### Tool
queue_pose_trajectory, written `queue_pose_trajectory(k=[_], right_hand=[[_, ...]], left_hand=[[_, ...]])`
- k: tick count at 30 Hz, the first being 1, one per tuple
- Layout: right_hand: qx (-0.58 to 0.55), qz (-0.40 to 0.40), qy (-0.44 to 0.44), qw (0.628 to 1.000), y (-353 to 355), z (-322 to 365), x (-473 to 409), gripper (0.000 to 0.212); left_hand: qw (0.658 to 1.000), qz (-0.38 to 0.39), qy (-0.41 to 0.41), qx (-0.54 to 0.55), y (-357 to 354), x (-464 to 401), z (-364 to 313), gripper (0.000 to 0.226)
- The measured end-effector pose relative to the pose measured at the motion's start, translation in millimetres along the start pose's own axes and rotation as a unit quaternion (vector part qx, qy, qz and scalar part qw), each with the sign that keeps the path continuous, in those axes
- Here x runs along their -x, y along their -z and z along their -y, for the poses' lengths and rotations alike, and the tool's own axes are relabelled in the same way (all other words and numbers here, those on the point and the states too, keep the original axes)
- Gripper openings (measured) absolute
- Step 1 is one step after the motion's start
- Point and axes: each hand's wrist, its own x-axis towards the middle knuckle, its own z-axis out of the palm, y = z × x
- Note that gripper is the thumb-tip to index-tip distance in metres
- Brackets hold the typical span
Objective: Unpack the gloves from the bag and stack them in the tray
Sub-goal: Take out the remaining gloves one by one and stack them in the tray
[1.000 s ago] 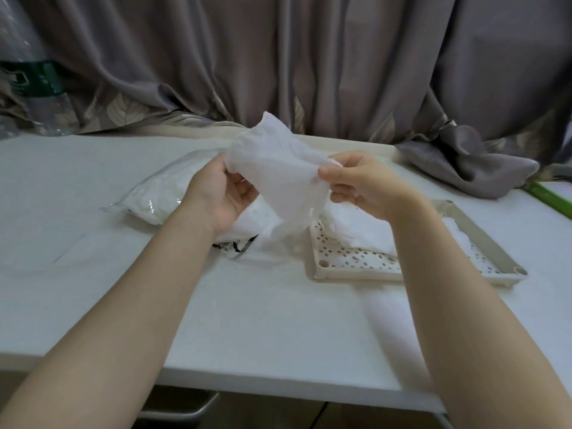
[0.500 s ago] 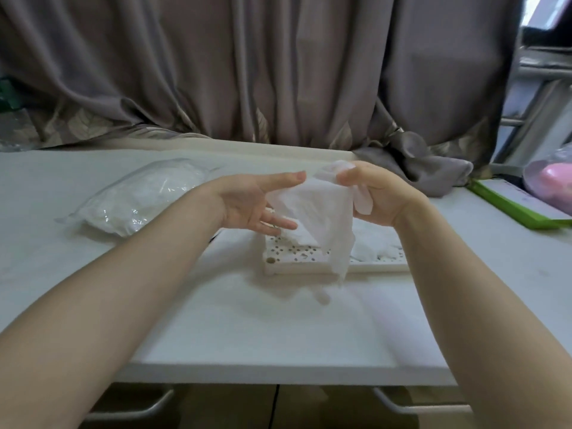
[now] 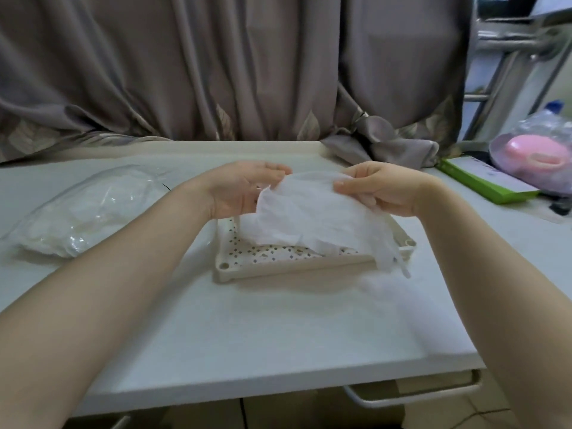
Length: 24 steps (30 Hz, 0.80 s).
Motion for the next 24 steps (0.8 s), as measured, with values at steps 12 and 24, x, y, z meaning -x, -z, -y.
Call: queue_pose_trajectory(k=[12,24], right_hand=[[0.458,-0.411,0.193,0.764,38.1,17.6,-38.9,0.018],[0.58,-0.212,0.128,0.776,-11.5,-59.2,-24.1,0.019]], left_hand=[[0.87,-0.229,-0.301,-0.316,10.3,-46.8,-27.9,0.015],[0.759,-0.085,-0.222,-0.606,29.1,-10.3,46.8,0.025]])
